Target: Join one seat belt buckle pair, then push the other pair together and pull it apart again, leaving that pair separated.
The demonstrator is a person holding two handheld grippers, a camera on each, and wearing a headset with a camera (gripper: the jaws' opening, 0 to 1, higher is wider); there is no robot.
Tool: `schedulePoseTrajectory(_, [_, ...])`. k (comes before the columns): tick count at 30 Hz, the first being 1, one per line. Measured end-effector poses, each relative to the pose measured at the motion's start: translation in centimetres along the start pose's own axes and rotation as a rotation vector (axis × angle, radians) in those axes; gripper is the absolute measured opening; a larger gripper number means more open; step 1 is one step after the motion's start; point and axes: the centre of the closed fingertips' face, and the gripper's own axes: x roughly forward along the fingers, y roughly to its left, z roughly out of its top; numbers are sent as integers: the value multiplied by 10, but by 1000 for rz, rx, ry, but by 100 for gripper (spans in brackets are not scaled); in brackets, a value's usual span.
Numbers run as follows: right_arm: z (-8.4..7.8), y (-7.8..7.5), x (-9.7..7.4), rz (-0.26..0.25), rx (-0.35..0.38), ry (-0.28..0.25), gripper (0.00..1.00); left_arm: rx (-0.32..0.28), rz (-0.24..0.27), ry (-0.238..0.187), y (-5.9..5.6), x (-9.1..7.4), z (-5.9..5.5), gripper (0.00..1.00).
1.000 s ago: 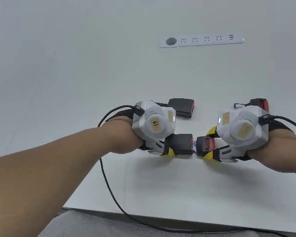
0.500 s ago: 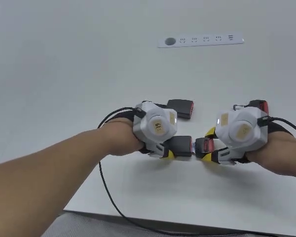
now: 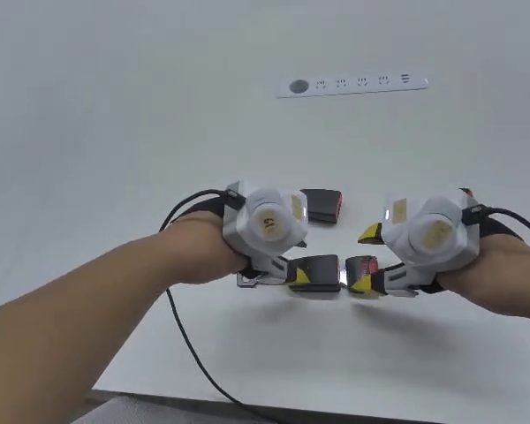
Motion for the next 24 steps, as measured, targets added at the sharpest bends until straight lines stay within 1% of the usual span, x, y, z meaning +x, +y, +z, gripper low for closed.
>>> schedulePoseTrajectory(1, [0,-4,-1,-7,-1,-1,39,8,5,-2,6,0,2,32])
schedulePoseTrajectory(2, [-1,-7,-3,-12,2,-2,39,11,8,-2,8,1,2,32])
schedulePoseTrajectory(4, [-2,-16,-7,-30,9,-6,38,21,25,4,22,3,1,33])
schedulePoseTrajectory(5, [-5,-22,-11,-43,10,-5,38,23,34,7,28,4,0,34])
schedulePoseTrajectory(6, [-7,-26,-13,-50,9,-3,37,23,43,13,37,5,0,35])
schedulePoseTrajectory(7, [-12,-33,-15,-62,12,0,37,23,49,14,42,6,0,35])
schedulePoseTrajectory(8, [-15,-36,-17,-62,15,3,37,25,58,15,50,6,1,37])
schedulePoseTrajectory(10, [-22,-43,-22,-76,10,9,36,32,71,16,61,5,5,39])
schedulePoseTrajectory(12, [-29,-53,-27,-93,4,11,36,32,79,17,71,7,8,41])
schedulePoseTrajectory(13, [-34,-60,-31,-103,3,18,36,29,77,24,74,9,7,41])
schedulePoseTrajectory(16, [-48,-76,-38,-124,6,30,36,48,63,59,80,18,3,42])
schedulePoseTrajectory(20, [-65,-97,-52,-153,18,47,37,57,51,73,87,28,-3,41])
schedulePoseTrajectory(22, [-75,-107,-58,-161,29,57,38,60,46,78,91,32,-5,41])
schedulePoseTrajectory(23, [-80,-109,-60,-157,33,65,38,58,41,78,91,33,-5,41])
schedulePoseTrajectory(24, [-88,-113,-62,-156,37,80,38,58,36,78,92,34,-6,41])
